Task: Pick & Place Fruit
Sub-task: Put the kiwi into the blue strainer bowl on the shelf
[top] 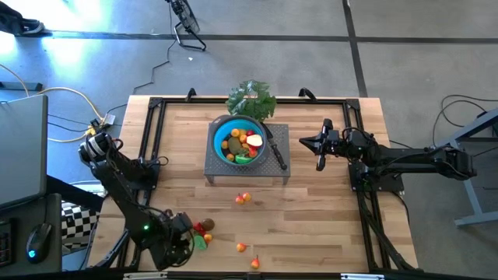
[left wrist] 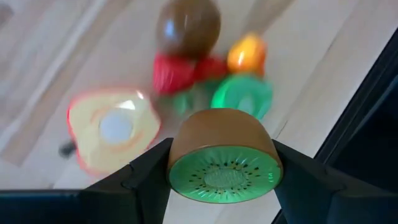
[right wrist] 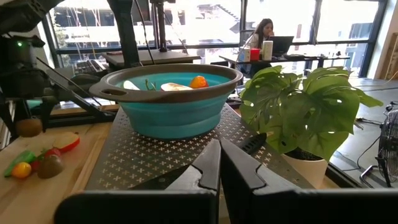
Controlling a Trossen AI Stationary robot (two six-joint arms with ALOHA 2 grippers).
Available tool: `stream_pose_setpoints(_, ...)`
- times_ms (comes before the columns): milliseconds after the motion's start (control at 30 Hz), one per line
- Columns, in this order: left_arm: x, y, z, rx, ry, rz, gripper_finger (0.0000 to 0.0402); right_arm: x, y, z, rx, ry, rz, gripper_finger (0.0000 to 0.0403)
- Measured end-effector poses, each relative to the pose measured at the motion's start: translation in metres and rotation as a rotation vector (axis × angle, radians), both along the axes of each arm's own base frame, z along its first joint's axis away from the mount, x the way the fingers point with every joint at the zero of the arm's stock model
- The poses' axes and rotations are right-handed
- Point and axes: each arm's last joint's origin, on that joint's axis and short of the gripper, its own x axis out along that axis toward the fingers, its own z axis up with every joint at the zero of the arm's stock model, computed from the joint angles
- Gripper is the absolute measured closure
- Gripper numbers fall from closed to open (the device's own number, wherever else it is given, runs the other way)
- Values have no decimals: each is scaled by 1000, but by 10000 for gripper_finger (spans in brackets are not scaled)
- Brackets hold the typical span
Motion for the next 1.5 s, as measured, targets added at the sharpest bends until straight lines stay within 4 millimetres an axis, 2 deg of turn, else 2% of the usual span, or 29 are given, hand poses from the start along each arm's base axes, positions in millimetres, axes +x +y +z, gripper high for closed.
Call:
stream_pose_setpoints(233, 36, 22, 15, 19, -33, 70, 171, 0, 0, 0, 0, 0, 0, 401)
stream_pose_setpoints(400, 63, 45, 30, 75, -66, 44, 177, 0, 0, 0, 0, 0, 0, 401)
stream_pose_setpoints(633, 93, 79, 66, 172, -92, -38, 176, 0, 1, 0, 3, -1, 24, 401)
stream_pose_setpoints(867, 106, 124, 114, 286, -47, -41, 176, 0, 2, 0, 3, 0, 75, 401)
stream_pose_setpoints(1100, 114, 168, 171, 363, -143, 45, 176, 0, 2, 0, 3, -1, 75, 401)
stream_pose_setpoints(1233, 114, 192, 198, 422, -201, 102, 176, 0, 2, 0, 2, 0, 75, 401)
stream_pose_setpoints(1333, 113, 211, 207, 476, -213, 153, 176, 0, 2, 0, 1, 1, 75, 401)
stream_pose_setpoints(1500, 114, 242, 209, 514, -186, 247, 176, 0, 2, 0, -8, 3, 70, 401)
